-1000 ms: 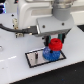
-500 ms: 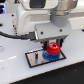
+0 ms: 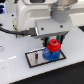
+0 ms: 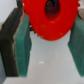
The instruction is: Insert the blue gear onto the right peg, followed by the red gear
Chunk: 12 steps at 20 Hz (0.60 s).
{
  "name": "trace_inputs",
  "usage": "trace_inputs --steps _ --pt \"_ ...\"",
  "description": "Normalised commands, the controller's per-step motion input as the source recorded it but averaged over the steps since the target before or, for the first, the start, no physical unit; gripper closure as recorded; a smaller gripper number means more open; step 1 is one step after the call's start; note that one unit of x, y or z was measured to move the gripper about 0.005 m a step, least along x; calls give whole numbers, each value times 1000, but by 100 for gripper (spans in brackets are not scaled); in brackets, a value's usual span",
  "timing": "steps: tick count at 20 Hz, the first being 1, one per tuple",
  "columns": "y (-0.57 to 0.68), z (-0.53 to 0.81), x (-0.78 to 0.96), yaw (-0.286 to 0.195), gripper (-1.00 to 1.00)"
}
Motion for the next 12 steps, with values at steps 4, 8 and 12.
trace_inputs --steps 4,8,12 --pt "-146 -304 118 0 100" --pt "-37 11 -52 0 100" --pt "-106 144 -67 0 100"
